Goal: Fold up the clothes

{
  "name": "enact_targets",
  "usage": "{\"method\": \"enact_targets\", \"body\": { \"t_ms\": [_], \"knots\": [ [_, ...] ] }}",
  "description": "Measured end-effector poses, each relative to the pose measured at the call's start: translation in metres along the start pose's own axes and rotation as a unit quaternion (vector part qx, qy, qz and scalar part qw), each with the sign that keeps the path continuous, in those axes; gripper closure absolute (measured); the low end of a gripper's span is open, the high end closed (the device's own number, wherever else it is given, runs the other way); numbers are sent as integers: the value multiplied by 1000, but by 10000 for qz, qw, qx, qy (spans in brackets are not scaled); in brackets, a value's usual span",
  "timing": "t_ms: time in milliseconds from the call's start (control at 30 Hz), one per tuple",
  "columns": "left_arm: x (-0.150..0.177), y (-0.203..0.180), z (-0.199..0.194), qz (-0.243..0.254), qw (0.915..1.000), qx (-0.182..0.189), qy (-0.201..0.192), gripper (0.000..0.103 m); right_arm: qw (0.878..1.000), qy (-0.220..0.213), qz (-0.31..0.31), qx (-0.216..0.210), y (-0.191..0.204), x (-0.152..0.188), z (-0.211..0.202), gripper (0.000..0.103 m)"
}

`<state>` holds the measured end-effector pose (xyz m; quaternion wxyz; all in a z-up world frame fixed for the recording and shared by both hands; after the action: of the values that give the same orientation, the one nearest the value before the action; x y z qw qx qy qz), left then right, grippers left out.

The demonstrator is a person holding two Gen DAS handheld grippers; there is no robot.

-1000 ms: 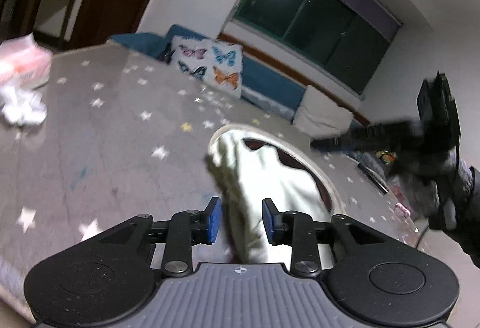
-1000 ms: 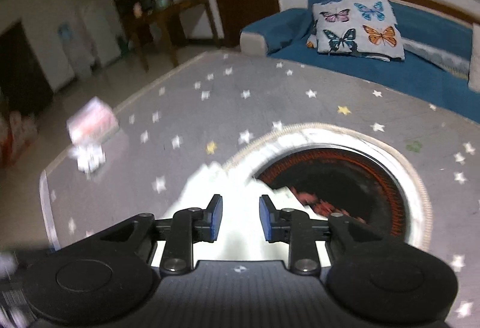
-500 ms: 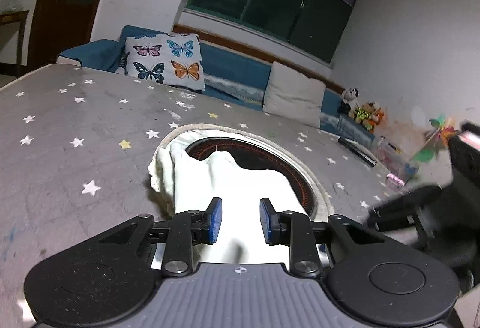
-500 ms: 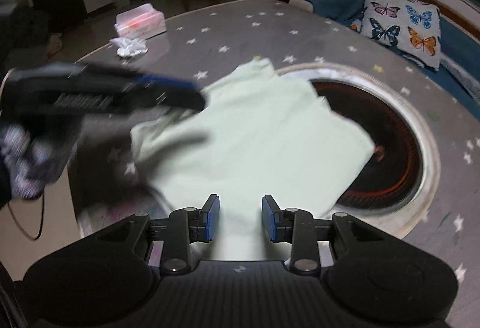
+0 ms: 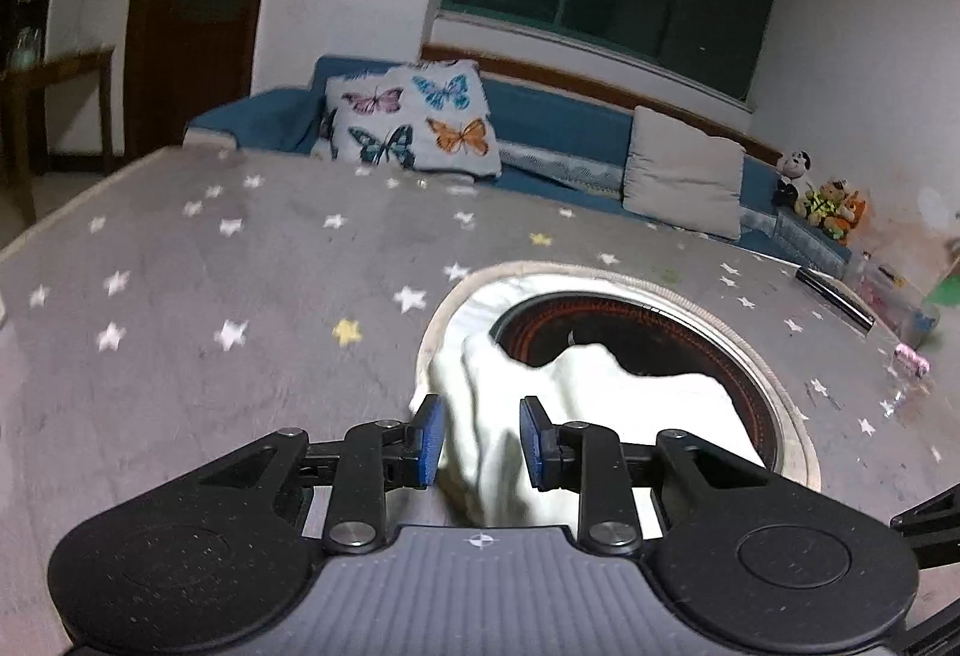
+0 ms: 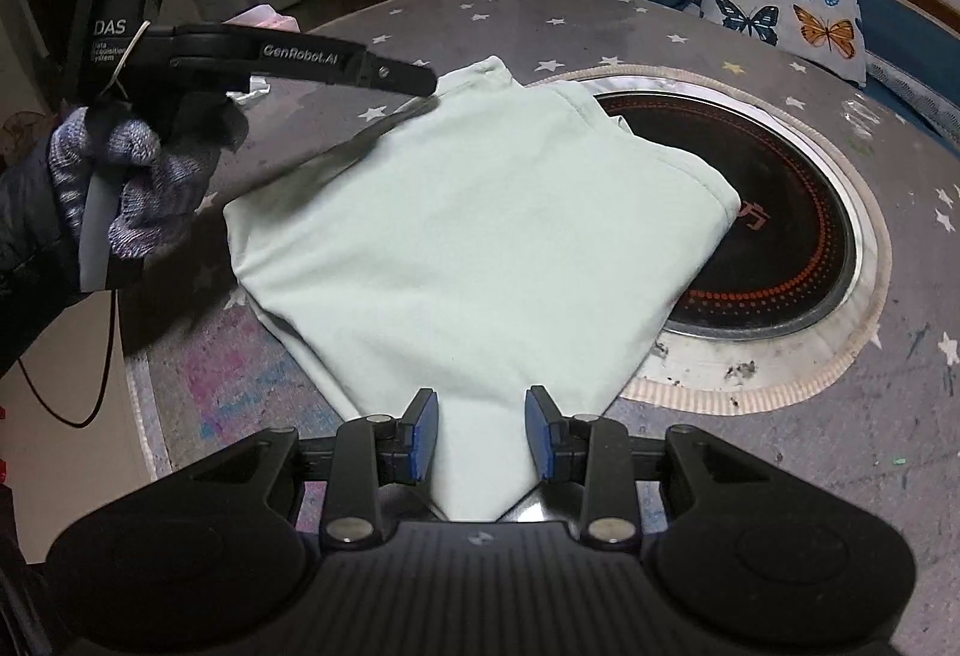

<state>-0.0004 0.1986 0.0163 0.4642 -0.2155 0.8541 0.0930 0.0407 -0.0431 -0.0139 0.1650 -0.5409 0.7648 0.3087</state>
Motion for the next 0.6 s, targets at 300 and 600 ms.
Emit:
{"method": "enact_targets", "body": {
  "t_ms": [300, 600],
  "knots": [
    [-5, -7, 19, 192, 9996, -206, 23, 93, 10000, -61, -46, -46, 0, 0, 1, 68],
    [-6, 11, 24, 45, 9992, -395, 69, 99, 9999, -101, -54, -116, 0, 0, 3, 60]
  ]
}}
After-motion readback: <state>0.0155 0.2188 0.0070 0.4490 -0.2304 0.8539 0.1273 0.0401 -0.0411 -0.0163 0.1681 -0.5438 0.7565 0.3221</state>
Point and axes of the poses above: each gripper's, at about its wrist camera, not at the fingertips, and z roughly the way its jaws point, y to its left, x to its underside, the point moved 2 cm from there along z, roughly the way its jaws point, and after that the axes turned 12 degrees about -x, right-handed, at the moved point
